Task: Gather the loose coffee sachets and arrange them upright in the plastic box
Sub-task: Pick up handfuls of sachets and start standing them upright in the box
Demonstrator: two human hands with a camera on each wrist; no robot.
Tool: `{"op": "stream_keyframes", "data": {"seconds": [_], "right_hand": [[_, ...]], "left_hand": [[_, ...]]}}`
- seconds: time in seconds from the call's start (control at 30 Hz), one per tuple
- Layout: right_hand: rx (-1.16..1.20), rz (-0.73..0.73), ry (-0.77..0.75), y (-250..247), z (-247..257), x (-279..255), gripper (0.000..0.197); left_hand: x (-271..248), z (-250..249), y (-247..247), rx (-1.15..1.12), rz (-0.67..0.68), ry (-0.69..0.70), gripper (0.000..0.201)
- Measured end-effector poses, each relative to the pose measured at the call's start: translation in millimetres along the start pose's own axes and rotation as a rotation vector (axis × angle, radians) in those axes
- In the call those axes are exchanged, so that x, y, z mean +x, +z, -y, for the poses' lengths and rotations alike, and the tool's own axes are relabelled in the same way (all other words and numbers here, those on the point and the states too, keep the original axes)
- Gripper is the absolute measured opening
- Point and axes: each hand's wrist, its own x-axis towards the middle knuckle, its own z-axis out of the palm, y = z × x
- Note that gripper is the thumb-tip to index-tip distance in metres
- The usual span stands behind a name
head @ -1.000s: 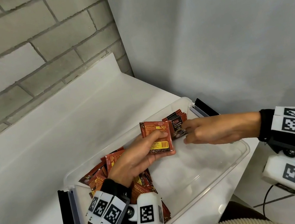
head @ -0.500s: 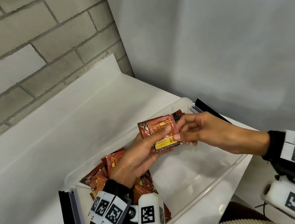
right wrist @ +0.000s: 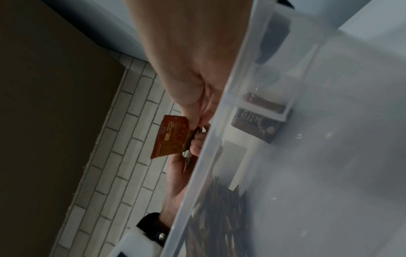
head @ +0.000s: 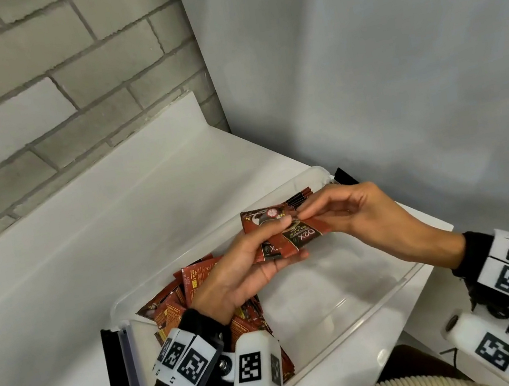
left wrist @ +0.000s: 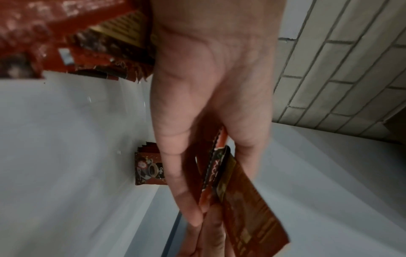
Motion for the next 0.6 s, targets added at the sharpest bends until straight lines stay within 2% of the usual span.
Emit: {"op": "stream_keyframes", "data": {"seconds": [0.1, 0.23, 0.27, 0.37, 0.47, 0.6], "right_hand": [[-0.063, 0.032, -0.018, -1.2, -3.7, 0.6, 0.021], [-0.031, -0.068, 0.067, -0.4, -0.8, 1.1, 0.015], [-0.025, -0.077, 0.100, -0.8, 0.5, 1.4, 0.020], [-0.061, 0.044, 0.219, -0.7, 2.2, 2.6, 0.036], [-0.090, 0.099, 0.250, 1.1, -0.6, 3.4, 0.031], [0.034, -0.051, 0.215, 0.6, -0.2, 5.1, 0.010]], "left_hand": [[0.0, -0.4, 0.9, 0.013, -0.054, 0.043, 0.045], [-0.1, -1.8, 4.4, -0.047, -0.103, 0.130, 0.041], [0.2, -2.4, 4.6, -0.071, -0.116, 0.157, 0.039], [0.9, -3.0, 4.8, -0.123, -0.128, 0.224, 0.031], [1.4, -2.0, 5.6, -0.144, -0.132, 0.250, 0.026], [3.3, -1.3, 3.7, -0.119, -0.150, 0.262, 0.029]]}}
